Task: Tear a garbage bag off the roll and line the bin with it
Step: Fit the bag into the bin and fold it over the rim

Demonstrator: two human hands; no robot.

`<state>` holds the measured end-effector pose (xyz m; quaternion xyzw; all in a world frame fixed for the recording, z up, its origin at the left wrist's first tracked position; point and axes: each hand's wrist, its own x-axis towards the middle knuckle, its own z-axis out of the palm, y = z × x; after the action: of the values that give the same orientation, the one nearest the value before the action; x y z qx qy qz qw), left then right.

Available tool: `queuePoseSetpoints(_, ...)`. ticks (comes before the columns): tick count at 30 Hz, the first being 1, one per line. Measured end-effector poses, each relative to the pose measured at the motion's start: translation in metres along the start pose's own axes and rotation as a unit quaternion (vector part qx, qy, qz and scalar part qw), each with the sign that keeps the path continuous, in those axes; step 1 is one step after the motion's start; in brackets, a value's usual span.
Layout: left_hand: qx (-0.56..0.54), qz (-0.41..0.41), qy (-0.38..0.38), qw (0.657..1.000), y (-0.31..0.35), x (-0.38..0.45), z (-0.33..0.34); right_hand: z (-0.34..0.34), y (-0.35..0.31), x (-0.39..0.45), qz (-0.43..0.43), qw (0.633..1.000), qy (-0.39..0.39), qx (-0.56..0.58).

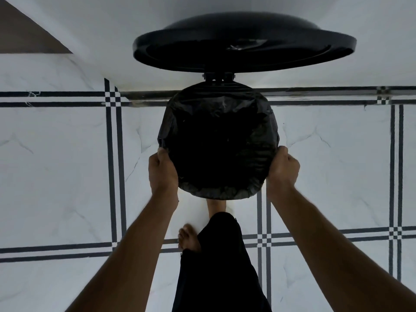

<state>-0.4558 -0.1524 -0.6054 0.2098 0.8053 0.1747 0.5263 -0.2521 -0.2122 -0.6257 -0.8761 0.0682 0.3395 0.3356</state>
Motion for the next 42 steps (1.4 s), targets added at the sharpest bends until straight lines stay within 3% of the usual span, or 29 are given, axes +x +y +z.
queuePoseSetpoints(4,-0.021,-0.053,-0.003,0.998,-0.001,-0.003,-0.003,-0.005,-0.001,-0.002,0.099,0.993,-0.056,0.032)
queuePoseSetpoints(8,-0.074,-0.098,-0.035,0.992,-0.011,0.001,-0.007,-0.008,0.003,-0.004,0.111,0.987,-0.094,0.065)
queuePoseSetpoints(16,-0.096,-0.114,-0.034,0.988,-0.02,-0.002,-0.009,-0.005,0.009,-0.008,0.129,0.982,-0.077,0.115)
queuePoseSetpoints(22,-0.094,-0.116,-0.041,0.988,-0.026,-0.002,-0.015,0.0,0.01,-0.015,0.129,0.987,0.025,0.098)
queuePoseSetpoints(26,-0.117,-0.136,-0.071,0.981,-0.034,-0.004,-0.021,0.0,0.017,-0.031,0.198,0.973,0.02,0.113)
queuePoseSetpoints(29,-0.155,-0.146,-0.11,0.971,-0.036,-0.008,-0.02,0.002,0.021,-0.04,0.245,0.957,-0.02,0.153)
queuePoseSetpoints(33,-0.184,-0.146,-0.106,0.966,-0.041,-0.01,-0.016,-0.001,0.026,-0.044,0.277,0.922,-0.116,0.245)
queuePoseSetpoints(42,-0.215,-0.156,-0.14,0.954,-0.047,-0.008,-0.016,-0.006,0.035,-0.031,0.28,0.888,-0.152,0.333)
